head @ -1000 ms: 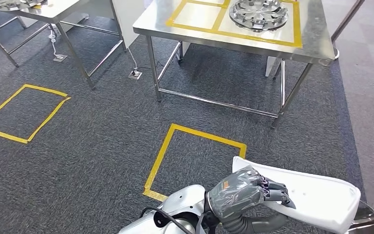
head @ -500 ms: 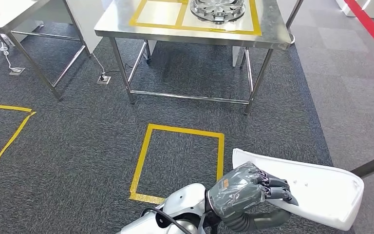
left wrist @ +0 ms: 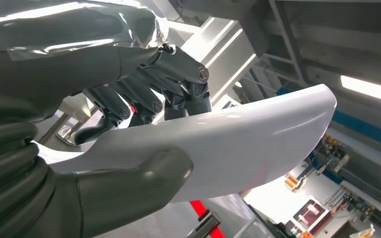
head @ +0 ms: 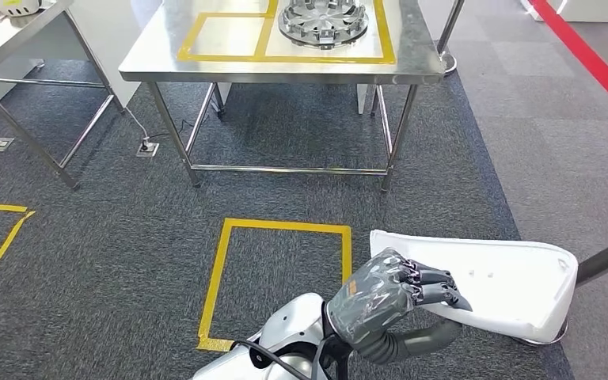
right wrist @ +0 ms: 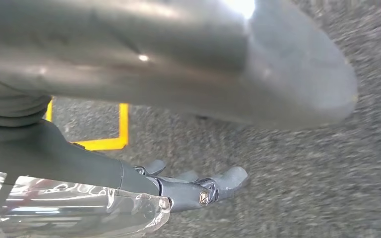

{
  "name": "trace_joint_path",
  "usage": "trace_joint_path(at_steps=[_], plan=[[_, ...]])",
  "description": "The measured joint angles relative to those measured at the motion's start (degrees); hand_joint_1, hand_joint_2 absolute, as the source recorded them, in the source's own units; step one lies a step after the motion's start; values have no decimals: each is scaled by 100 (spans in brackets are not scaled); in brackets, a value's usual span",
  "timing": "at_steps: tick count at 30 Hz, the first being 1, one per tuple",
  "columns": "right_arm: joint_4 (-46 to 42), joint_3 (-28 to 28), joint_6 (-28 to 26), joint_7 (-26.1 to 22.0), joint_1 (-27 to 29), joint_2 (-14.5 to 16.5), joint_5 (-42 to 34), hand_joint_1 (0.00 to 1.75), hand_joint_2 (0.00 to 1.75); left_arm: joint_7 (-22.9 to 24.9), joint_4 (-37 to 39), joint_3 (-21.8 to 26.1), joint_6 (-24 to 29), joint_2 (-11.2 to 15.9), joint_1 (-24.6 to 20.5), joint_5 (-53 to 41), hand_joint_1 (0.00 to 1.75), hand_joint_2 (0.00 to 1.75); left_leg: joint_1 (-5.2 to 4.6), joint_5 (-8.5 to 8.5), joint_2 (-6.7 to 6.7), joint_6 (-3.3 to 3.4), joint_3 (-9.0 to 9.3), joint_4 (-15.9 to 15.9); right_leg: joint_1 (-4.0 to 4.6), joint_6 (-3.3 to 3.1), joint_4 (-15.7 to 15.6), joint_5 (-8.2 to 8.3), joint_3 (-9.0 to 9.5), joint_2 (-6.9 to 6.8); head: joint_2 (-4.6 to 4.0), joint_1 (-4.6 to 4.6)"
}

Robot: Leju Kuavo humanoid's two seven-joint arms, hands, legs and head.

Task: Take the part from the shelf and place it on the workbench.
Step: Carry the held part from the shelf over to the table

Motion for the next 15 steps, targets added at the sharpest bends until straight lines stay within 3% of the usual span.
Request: trace_joint_path(at_steps=[2, 4, 6, 7, 9, 11, 12, 13, 15], plan=[[-1, 0, 28, 8, -7, 27, 3, 0, 0, 7, -1, 27, 28, -5, 12, 4, 175, 175, -32, -78, -10, 71, 111, -159, -3, 85, -11, -12, 99, 24, 0, 3], [-1, 0, 36, 12, -1, 35, 3, 0, 0, 14, -3, 40, 41, -19, 20, 5, 175, 175, -10, -156, 0, 140, 275, -245, -11, 151, 242, 153, 44, -8, 1, -1], [-1, 0, 36, 13, -10, 34, 3, 0, 0, 19, -2, 49, 52, -27, 18, 5, 175, 175, 21, -275, 24, 189, 502, -305, -6, 186, 904, 331, -366, -78, 1, 22], [-1, 0, 37, 13, -15, 30, 4, 0, 0, 21, -1, 53, 58, -27, 19, 4, 175, 175, 23, -361, 38, 203, 604, -318, -4, 200, 1263, 304, -636, -109, 0, 37], [-1, 0, 44, 13, 1, 20, 10, 0, 0, 26, 0, 56, 79, -27, 23, -2, 175, 175, 29, -559, 41, 213, 822, -324, -5, 240, 1656, -133, -1122, -123, 0, 41], [-1, 1, 67, 13, 43, 12, 20, 0, 0, 34, 1, 59, 100, -25, 26, -12, 175, 175, 46, -782, 26, 196, 1090, -326, -10, 274, 1508, -597, -1393, -132, 0, 43], [-1, 1, 79, 13, 63, 9, 27, 0, 0, 38, 3, 61, 107, -21, 28, -16, 175, 175, 56, -904, 19, 176, 1238, -326, -18, 288, 1261, -590, -1459, -146, 0, 45], [1, 2, 88, 11, 84, 8, 37, 0, 0, 42, 11, 62, 118, -13, 33, -20, 175, 175, 65, -1034, 17, 151, 1371, -327, -30, 302, 954, -302, -1492, -181, 0, 46], [10, 4, 106, 8, 110, 11, 61, 0, 0, 54, 37, 66, 149, 5, 63, -32, 175, 175, 61, -1299, 12, 82, 1619, -338, -23, 269, 462, 617, -1451, -293, 0, 51]])
